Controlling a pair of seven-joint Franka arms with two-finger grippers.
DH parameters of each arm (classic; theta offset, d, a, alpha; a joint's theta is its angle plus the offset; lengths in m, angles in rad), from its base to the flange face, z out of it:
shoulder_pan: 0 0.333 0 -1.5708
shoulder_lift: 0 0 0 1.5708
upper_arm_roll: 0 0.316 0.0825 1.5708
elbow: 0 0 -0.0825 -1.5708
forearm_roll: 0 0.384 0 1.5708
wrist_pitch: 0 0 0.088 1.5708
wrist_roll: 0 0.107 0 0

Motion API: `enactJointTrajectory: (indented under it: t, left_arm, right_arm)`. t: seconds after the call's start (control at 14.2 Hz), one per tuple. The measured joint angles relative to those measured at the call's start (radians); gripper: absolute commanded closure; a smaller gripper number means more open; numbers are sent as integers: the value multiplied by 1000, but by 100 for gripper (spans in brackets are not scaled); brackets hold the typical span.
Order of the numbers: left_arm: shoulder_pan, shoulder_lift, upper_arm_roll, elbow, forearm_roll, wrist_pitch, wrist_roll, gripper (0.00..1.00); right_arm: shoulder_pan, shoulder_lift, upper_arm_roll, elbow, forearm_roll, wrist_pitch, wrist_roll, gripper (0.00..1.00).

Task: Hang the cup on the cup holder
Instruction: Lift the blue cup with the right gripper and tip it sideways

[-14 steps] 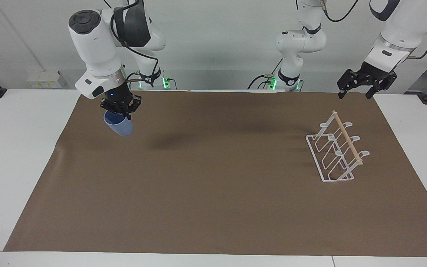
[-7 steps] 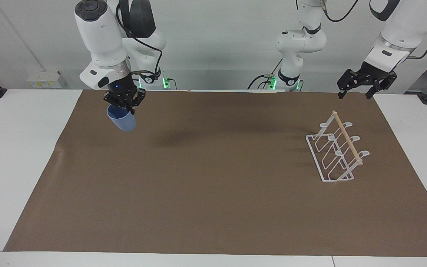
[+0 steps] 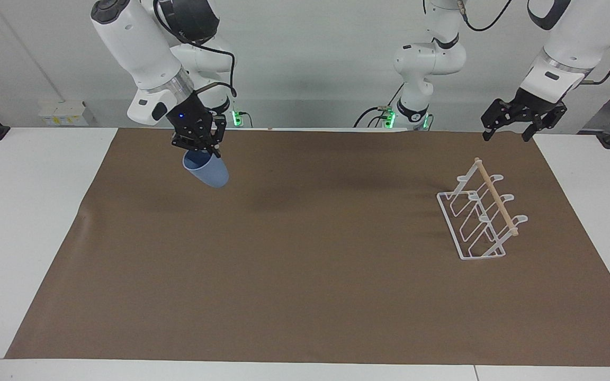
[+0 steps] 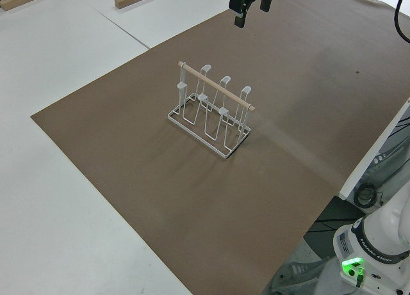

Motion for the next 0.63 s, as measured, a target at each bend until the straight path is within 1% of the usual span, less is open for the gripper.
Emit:
enactJointTrajectory:
  t: [0.14, 0.28, 0.42, 0.63]
  left_arm:
    - [0, 0, -1, 0, 0, 0, 0, 0]
    - [0, 0, -2, 0, 0, 0, 0, 0]
    - [-1, 0, -3, 0, -1, 0, 0, 0]
    - [-1, 0, -4, 0, -1, 0, 0, 0]
  right_arm:
    - [30, 2, 13, -1, 52, 53, 0, 100]
    - [70, 6, 17, -2, 98, 92, 38, 100]
    - [92, 11, 19, -4, 183, 124, 134, 100]
    - [115, 21, 20, -5, 334, 137, 277, 100]
